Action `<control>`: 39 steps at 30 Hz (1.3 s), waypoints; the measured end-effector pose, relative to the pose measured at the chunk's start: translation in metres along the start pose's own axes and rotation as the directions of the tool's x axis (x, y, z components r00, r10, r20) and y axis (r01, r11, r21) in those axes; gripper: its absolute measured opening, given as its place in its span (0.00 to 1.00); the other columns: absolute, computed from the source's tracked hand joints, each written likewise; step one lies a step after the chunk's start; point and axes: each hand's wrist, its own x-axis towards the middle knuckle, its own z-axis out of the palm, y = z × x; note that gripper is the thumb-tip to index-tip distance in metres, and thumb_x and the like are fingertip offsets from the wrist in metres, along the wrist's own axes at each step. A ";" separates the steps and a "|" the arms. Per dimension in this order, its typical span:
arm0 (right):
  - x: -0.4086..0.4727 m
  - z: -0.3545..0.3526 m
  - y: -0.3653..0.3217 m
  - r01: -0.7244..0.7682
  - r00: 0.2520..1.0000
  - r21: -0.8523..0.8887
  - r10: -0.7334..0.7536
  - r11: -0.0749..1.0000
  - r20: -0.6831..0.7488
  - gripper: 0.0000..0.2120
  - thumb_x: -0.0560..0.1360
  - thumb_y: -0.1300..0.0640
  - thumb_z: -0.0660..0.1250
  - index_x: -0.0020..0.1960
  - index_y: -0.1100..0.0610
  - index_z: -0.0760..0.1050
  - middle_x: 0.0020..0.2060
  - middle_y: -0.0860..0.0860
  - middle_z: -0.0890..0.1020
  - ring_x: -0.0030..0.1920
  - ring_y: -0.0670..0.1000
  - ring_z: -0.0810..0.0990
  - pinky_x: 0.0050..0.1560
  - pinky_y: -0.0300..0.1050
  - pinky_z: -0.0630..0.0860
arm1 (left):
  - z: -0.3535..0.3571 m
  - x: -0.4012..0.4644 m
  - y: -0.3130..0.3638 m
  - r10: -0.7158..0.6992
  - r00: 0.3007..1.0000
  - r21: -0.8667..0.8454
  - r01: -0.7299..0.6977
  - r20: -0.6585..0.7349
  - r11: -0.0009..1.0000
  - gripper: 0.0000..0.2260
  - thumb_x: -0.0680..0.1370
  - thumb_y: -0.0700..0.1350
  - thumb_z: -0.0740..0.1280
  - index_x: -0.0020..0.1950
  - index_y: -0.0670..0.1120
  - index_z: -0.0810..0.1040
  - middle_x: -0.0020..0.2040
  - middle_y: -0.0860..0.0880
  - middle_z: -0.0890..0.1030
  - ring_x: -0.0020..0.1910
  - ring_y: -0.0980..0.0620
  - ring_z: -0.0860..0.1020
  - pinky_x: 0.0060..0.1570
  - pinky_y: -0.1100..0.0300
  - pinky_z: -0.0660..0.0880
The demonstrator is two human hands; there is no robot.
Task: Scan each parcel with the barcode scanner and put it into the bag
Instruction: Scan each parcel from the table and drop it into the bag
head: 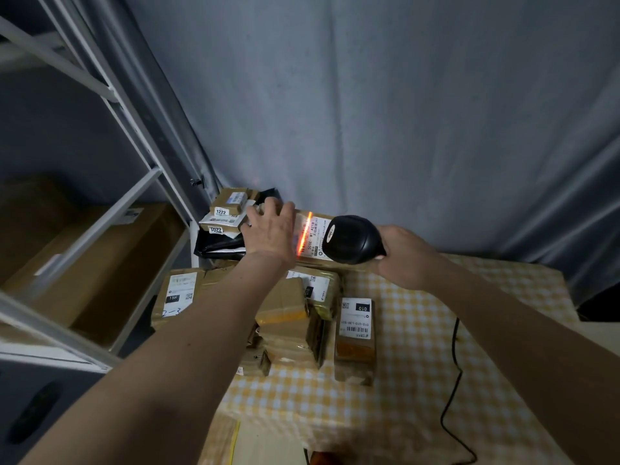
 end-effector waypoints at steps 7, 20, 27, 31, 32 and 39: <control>-0.002 0.005 -0.005 -0.031 0.999 -0.017 0.031 0.999 0.017 0.12 0.69 0.65 0.67 0.50 0.54 0.75 0.45 0.50 0.80 0.48 0.54 0.78 0.47 0.48 0.75 | -0.004 -0.005 -0.007 -0.003 1.000 -0.017 0.003 0.004 1.000 0.36 0.69 0.50 0.76 0.71 0.53 0.60 0.68 0.44 0.62 0.67 0.38 0.62 0.60 0.45 0.73; -0.040 -0.013 0.004 -0.414 0.780 0.622 0.611 0.664 -0.133 0.12 0.66 0.72 0.69 0.50 0.70 0.77 0.48 0.70 0.80 0.42 0.56 0.77 0.45 0.47 0.71 | -0.008 0.011 0.035 0.137 0.965 -0.462 -0.019 0.223 0.887 0.42 0.59 0.63 0.79 0.64 0.49 0.64 0.60 0.47 0.71 0.62 0.45 0.71 0.53 0.51 0.73; -0.081 -0.007 -0.001 -0.449 0.510 0.722 0.814 0.526 -0.276 0.14 0.66 0.73 0.68 0.52 0.73 0.76 0.49 0.69 0.80 0.53 0.66 0.79 0.57 0.62 0.75 | 0.003 0.011 0.067 0.334 0.910 -0.546 -0.154 0.247 0.823 0.39 0.60 0.67 0.74 0.61 0.49 0.64 0.56 0.47 0.75 0.55 0.46 0.77 0.52 0.48 0.79; -0.124 0.005 -0.008 -0.419 0.365 0.795 0.883 0.438 -0.295 0.16 0.66 0.74 0.67 0.54 0.75 0.74 0.41 0.63 0.78 0.42 0.58 0.77 0.44 0.50 0.72 | 0.012 -0.009 0.092 0.472 0.827 -0.608 -0.212 0.305 0.765 0.45 0.60 0.68 0.74 0.67 0.46 0.61 0.60 0.46 0.74 0.58 0.45 0.76 0.56 0.47 0.77; -0.135 0.007 -0.010 -0.402 0.321 0.812 0.896 0.422 -0.306 0.16 0.66 0.74 0.66 0.53 0.75 0.74 0.40 0.61 0.77 0.41 0.56 0.75 0.43 0.48 0.70 | 0.013 -0.015 0.099 0.509 0.799 -0.622 -0.228 0.321 0.749 0.47 0.59 0.68 0.75 0.68 0.45 0.60 0.61 0.46 0.73 0.59 0.45 0.76 0.56 0.47 0.77; -0.225 0.012 -0.018 -0.309 0.072 0.897 0.948 0.317 -0.310 0.10 0.66 0.73 0.66 0.42 0.60 0.77 0.42 0.61 0.78 0.43 0.57 0.75 0.43 0.50 0.71 | 0.007 -0.081 0.163 0.702 0.620 -0.634 -0.396 0.350 0.665 0.56 0.57 0.65 0.75 0.76 0.41 0.53 0.72 0.43 0.67 0.70 0.42 0.67 0.66 0.47 0.69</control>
